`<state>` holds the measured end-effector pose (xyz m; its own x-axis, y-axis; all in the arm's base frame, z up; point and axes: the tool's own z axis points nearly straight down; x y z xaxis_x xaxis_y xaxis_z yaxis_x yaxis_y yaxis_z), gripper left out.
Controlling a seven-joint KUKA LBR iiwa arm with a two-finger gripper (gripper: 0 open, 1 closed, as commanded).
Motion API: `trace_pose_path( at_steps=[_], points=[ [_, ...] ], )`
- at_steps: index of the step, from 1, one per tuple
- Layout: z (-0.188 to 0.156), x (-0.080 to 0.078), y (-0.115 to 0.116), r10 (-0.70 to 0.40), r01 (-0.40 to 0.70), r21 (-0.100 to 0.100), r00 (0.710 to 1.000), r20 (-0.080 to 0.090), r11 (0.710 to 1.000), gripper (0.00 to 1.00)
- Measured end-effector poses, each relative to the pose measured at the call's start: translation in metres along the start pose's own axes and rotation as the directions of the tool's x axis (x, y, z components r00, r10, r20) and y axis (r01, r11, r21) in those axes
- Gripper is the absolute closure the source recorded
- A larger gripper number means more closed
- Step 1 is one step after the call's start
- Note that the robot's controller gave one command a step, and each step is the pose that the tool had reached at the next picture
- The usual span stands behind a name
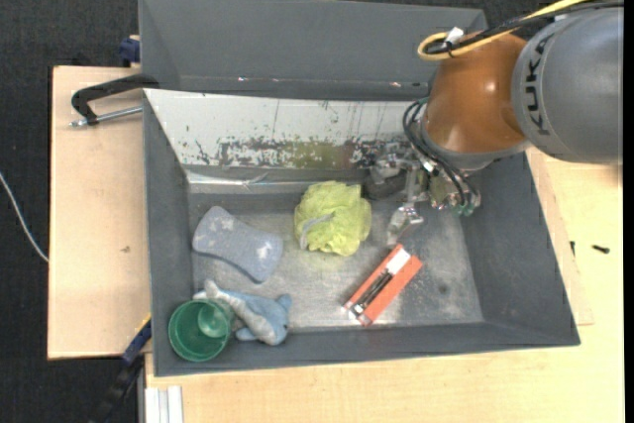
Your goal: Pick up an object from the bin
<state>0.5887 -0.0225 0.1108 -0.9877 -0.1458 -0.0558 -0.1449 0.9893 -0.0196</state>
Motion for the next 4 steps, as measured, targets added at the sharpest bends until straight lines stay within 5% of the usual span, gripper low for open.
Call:
trace_pose_path(
  at_steps=[1,2,3,4],
  points=[
    [0.017,0.012,0.011,-0.056,0.055,-0.023,0.997,-0.044,0.998,0.0],
    [0.029,0.006,0.043,-0.007,0.006,-0.019,0.999,-0.052,1.0,0.0],
    [0.033,-0.011,0.057,-0.016,0.015,-0.02,0.999,-0.051,1.0,1.0],
    [0.033,-0.011,0.057,-0.016,0.015,-0.02,0.999,-0.051,1.0,1.0]
  ],
)
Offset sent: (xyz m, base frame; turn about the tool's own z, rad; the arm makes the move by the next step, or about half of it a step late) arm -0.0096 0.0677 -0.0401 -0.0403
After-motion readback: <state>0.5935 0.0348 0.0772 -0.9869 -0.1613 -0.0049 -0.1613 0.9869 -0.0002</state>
